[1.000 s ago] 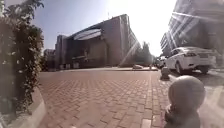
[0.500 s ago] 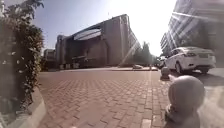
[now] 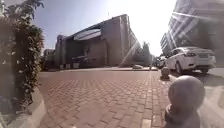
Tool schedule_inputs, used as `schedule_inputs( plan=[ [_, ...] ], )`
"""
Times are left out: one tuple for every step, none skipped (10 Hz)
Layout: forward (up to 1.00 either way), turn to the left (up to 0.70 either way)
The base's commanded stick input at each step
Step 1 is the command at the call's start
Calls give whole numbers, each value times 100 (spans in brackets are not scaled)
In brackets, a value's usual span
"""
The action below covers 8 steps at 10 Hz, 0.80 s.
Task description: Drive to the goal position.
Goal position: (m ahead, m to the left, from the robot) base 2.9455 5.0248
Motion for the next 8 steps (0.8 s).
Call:
schedule_inputs(
  plan=[
    [45,0],
    [45,0],
    [45,0],
    [45,0],
    [45,0],
    [45,0],
    [45,0],
    [45,0]
  ],
)
